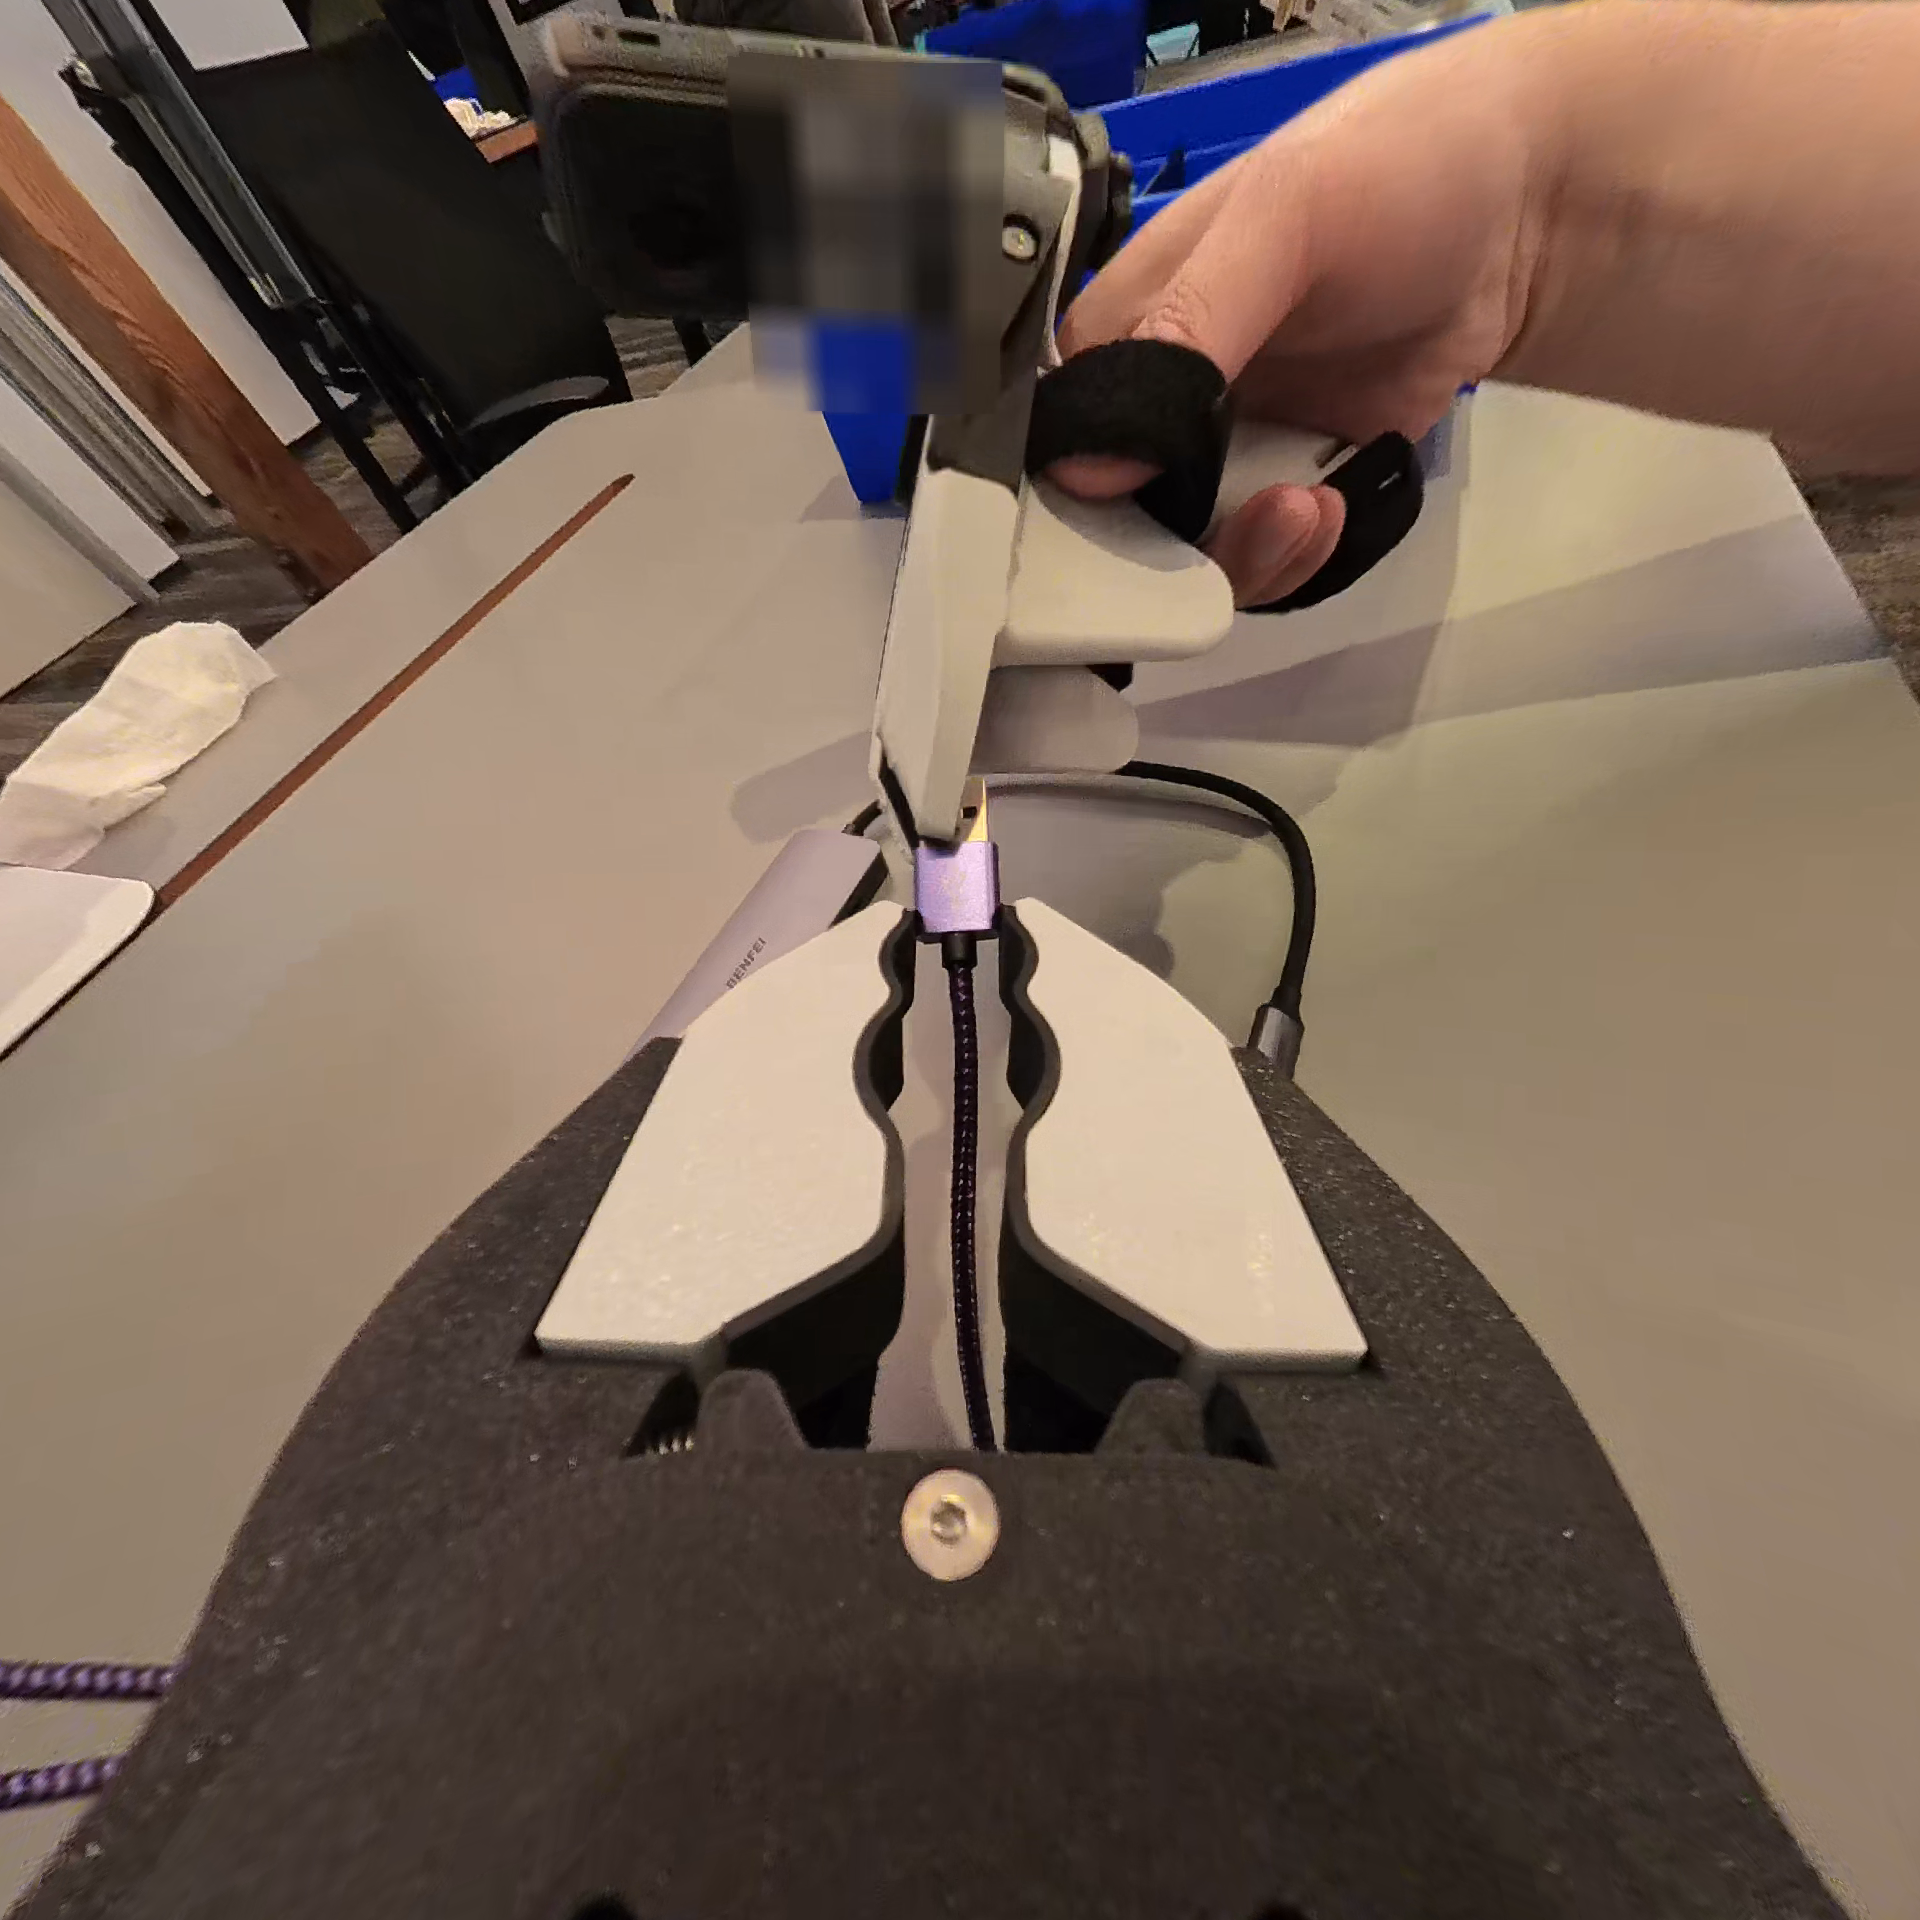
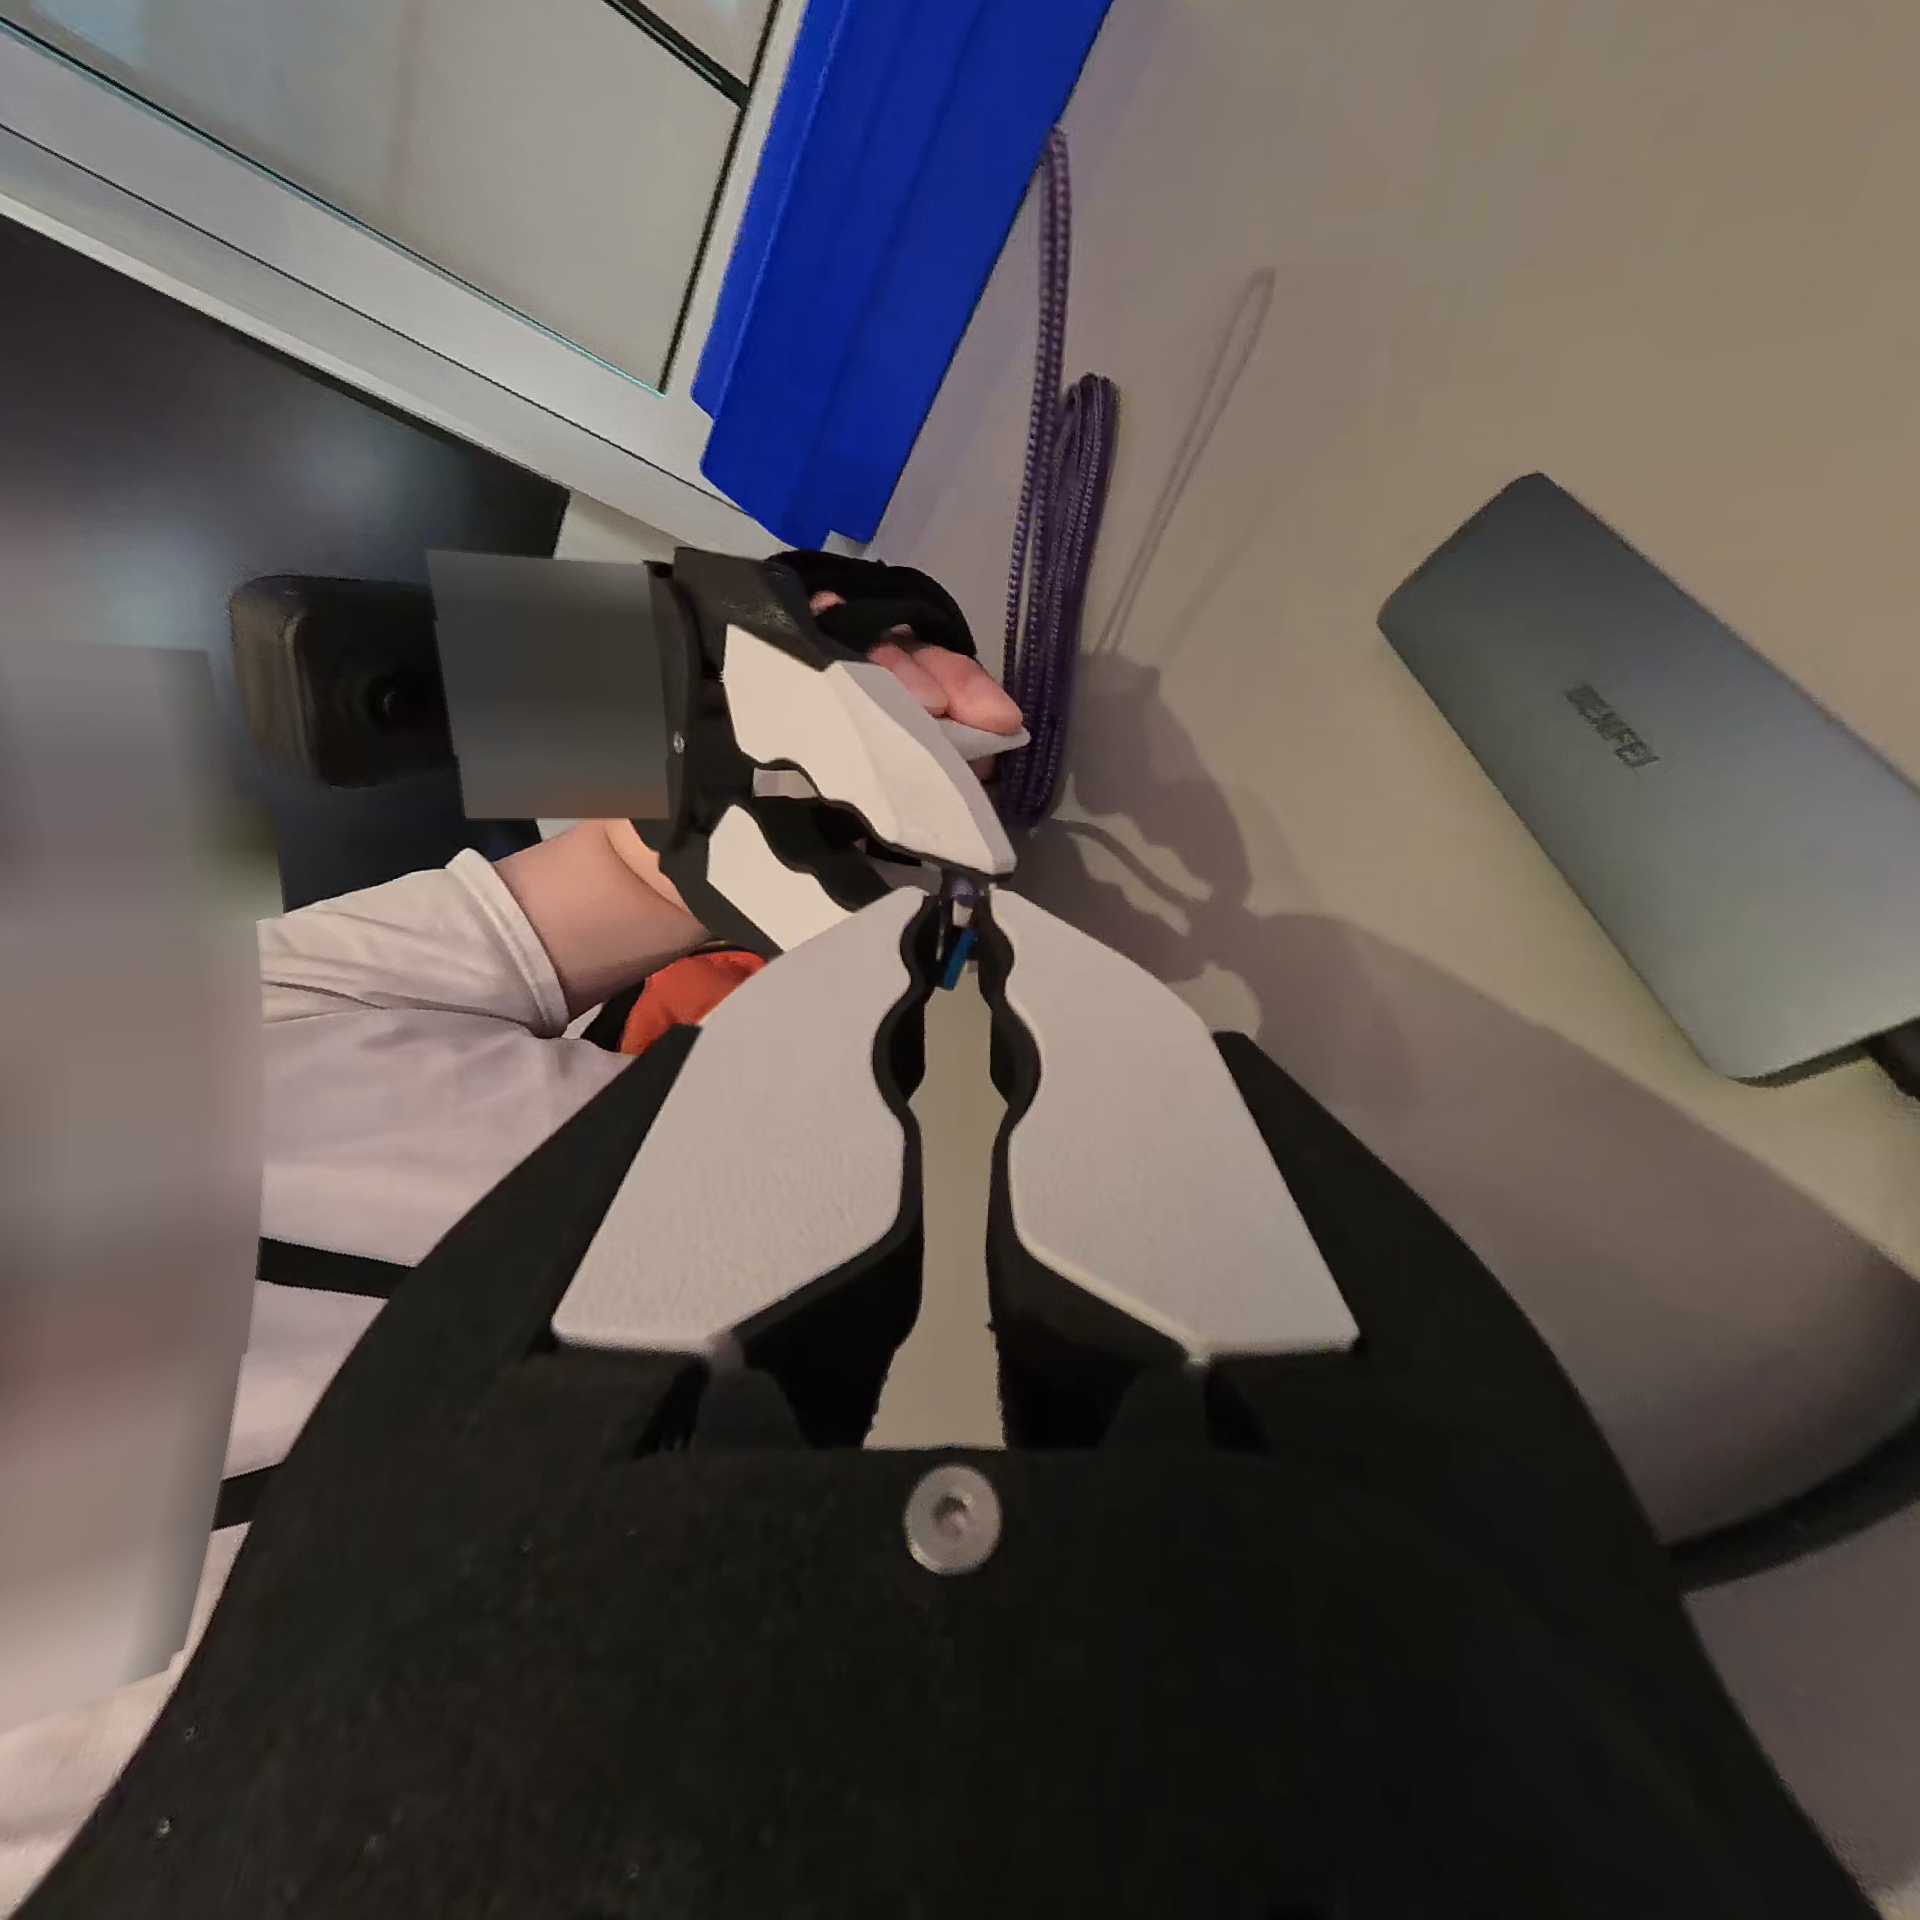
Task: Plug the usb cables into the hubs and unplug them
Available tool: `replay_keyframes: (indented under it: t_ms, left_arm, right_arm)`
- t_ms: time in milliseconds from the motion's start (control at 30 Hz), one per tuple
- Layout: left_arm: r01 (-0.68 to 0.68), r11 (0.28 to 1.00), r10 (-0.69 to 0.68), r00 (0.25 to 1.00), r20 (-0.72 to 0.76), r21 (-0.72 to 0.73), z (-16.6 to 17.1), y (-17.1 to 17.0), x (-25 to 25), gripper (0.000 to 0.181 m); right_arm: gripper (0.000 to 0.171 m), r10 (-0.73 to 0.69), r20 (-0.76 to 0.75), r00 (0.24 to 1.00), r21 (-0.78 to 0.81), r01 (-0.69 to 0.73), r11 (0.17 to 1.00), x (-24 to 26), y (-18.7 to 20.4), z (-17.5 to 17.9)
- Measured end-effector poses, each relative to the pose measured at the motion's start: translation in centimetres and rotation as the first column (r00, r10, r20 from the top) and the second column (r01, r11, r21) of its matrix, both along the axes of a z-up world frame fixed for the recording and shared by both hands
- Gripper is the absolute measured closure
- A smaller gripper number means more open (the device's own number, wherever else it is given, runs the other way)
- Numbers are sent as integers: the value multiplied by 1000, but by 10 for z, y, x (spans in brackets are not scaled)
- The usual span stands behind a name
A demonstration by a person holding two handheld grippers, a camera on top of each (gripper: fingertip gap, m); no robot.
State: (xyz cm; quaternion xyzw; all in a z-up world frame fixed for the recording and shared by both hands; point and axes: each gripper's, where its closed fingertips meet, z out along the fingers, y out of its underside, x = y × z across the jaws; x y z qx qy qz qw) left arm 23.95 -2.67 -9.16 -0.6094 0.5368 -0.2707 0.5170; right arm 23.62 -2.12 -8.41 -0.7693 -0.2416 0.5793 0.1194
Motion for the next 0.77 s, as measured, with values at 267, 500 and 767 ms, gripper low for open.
replay_keyframes:
  t_ms: [267,500,767]
  left_arm:
    - [-21,1000,21,1000,0,22,-1,4,-1,167]
    - [-20,999,20,1000,0,47,0,3,0,167]
    - [-34,998,24,987,158,57,16,1,-2,161]
  right_arm:
    - [161,-27,-7,1000,-36,27,999,-1,3,0]
    - [153,14,55,998,-16,-13,1000,-6,-3,-6]
    - [165,3,-173,985,-72,-15,997,-12,-3,9]
